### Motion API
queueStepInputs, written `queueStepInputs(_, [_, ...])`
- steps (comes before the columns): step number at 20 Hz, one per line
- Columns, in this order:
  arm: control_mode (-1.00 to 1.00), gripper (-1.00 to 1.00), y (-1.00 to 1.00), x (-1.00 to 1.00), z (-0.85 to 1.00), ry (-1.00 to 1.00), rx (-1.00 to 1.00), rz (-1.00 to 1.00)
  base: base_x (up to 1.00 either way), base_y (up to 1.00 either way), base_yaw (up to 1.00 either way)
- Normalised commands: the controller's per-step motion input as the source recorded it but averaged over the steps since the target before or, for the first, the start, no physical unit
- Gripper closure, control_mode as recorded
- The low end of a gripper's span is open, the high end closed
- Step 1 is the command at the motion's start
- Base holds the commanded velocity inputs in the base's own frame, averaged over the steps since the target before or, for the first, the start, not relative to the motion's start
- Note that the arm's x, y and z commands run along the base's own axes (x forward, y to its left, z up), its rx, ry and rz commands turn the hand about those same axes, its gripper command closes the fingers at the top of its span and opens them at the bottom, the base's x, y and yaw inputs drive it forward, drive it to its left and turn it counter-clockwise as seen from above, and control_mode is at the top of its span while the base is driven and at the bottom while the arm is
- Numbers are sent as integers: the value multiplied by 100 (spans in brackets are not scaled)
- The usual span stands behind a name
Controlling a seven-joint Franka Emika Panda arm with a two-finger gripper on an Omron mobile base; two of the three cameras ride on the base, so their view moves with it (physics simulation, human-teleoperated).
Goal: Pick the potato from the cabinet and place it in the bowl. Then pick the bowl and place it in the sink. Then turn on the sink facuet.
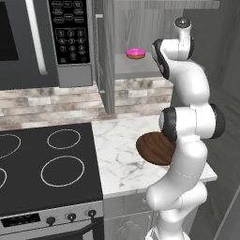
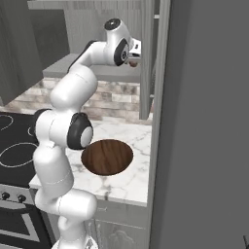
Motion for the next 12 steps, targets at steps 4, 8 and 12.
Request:
queueStepInputs(4, [-100,100,4,3,-8,1,0,4,0,0,0])
queueStepInputs(8, [-100,100,18,-18,-18,0,0,2,0,0,0])
queueStepInputs(12, [-100,100,23,-78,-20,-1,0,0,0,0,0])
